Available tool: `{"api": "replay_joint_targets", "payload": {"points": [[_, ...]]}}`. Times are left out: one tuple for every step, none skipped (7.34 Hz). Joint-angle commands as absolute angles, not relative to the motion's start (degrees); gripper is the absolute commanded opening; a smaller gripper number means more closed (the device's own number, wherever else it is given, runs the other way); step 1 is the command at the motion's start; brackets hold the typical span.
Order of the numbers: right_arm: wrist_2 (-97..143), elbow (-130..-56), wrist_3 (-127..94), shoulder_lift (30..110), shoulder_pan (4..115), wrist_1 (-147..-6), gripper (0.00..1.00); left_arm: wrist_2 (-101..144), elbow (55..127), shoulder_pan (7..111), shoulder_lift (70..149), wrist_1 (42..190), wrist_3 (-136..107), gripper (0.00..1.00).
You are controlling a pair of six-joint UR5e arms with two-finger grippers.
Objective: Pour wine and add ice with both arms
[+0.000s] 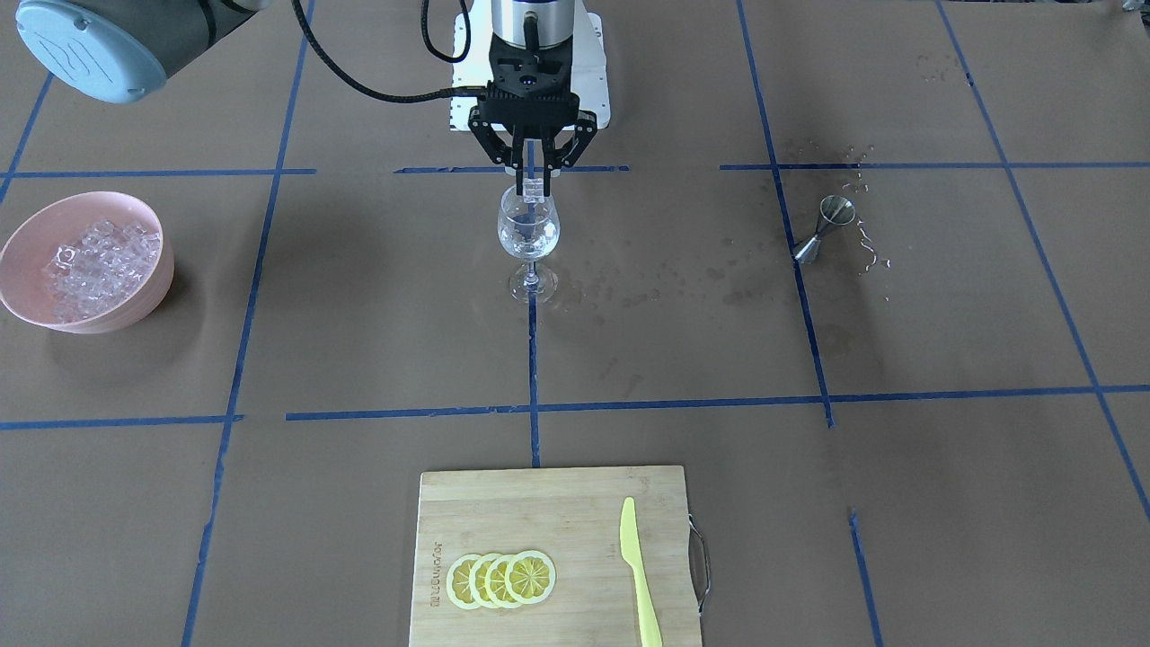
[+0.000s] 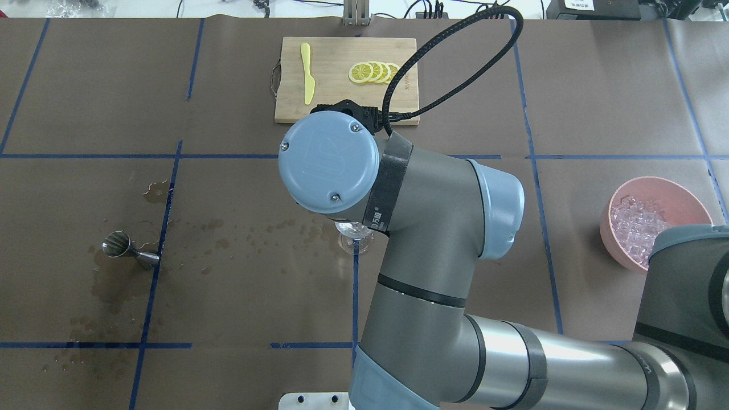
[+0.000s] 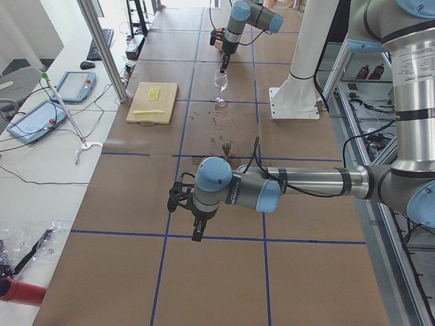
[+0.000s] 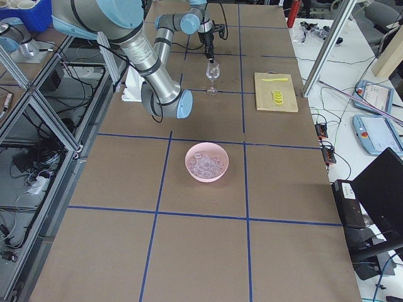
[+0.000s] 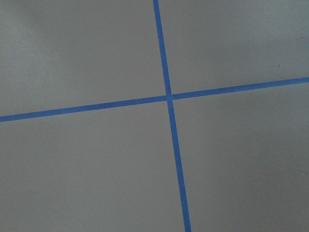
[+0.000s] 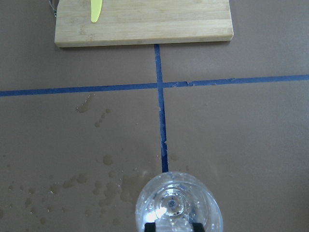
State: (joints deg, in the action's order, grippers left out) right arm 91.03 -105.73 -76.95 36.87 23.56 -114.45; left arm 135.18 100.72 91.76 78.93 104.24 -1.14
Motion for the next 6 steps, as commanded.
{"api": "replay_joint_targets", "payload": {"points": [[90.35,-105.12,-76.47,37.26,23.55,-114.7,0.0,135.26,100.72,91.76,78.93,104.24,-1.14,1.0],[90.26,-105.12,-76.38,37.27,23.55,-114.7,0.07,135.18,100.64,91.76,78.84,104.24,-1.14,1.0],[90.26,-105.12,-76.38,37.27,23.55,-114.78,0.52,135.18,100.63,91.76,78.92,104.24,-1.14,1.0],[90.35,-105.12,-76.46,37.0,23.55,-114.79,1.0,135.26,100.63,91.76,78.93,104.24,-1.14,1.0],[90.53,-105.2,-76.38,36.83,23.55,-114.79,1.0,135.18,100.63,91.76,78.84,104.24,-1.14,1.0],[90.79,-105.55,-76.38,36.74,23.64,-114.79,1.0,135.18,100.63,91.76,78.84,104.24,-1.14,1.0]]}}
